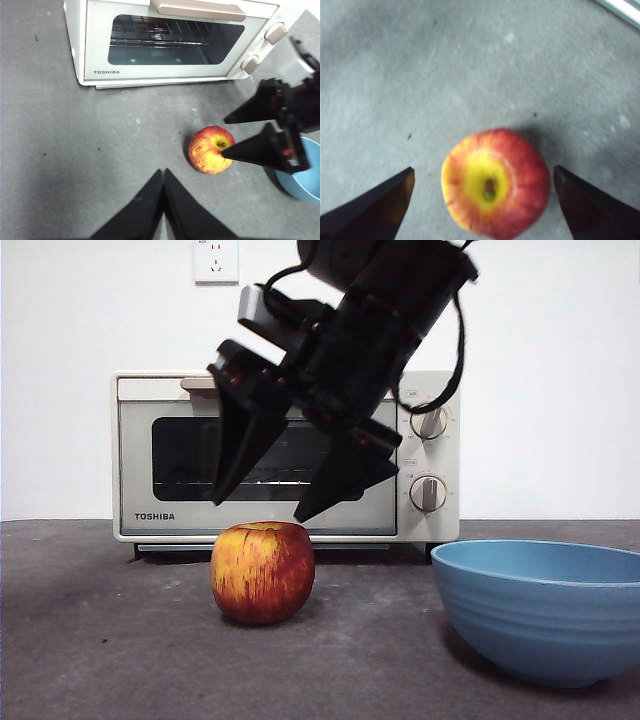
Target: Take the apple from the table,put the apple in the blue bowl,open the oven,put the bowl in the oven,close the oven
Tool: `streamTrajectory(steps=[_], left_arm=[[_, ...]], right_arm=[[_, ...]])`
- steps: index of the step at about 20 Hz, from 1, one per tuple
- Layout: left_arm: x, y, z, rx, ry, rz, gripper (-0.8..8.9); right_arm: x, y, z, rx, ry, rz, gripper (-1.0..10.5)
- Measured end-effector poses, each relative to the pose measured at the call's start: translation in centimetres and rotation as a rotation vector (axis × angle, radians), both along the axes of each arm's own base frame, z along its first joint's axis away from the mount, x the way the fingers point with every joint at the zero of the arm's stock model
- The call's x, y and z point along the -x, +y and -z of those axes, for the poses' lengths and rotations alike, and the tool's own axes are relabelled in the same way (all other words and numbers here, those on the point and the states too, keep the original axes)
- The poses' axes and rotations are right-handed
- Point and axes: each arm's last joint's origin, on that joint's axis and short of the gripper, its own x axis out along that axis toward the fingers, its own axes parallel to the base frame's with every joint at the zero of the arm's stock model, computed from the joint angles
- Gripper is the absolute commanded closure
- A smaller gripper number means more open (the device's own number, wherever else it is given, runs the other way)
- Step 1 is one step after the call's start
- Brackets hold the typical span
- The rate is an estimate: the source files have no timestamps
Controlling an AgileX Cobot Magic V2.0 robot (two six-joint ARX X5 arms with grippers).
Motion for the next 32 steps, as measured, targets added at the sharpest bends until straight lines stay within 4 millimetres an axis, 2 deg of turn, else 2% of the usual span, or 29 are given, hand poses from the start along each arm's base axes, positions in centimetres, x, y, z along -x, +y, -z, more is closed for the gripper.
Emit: streamTrajectory(steps=[13,20,23,26,29,32], left_arm=[[0.0,0.0,0.0,0.000,0.002,0.000,8.06],[0.0,0.0,0.0,0.000,0.003,0.000,8.06],[0.0,0.0,0.0,0.000,0.003,0.000,8.06],[0.0,0.0,0.0,0.000,0.003,0.000,8.06],[0.0,0.0,0.0,0.000,0.002,0.000,8.06],[0.0,0.0,0.0,0.000,0.002,0.000,8.06]], right_arm=[[-0.8,1.6,5.0,0.096,0.067,0.017,5.0],[-0.5,2.2,4.5,0.132,0.040,0.027,6.4],[-0.6,2.3,3.4,0.115,0.023,0.029,6.5],[0.1,1.5,-0.1,0.060,-0.031,0.032,6.5],[1.7,-0.9,-4.5,0.045,-0.056,0.050,6.5],[3.4,-3.8,-7.6,0.076,-0.070,0.086,6.5]])
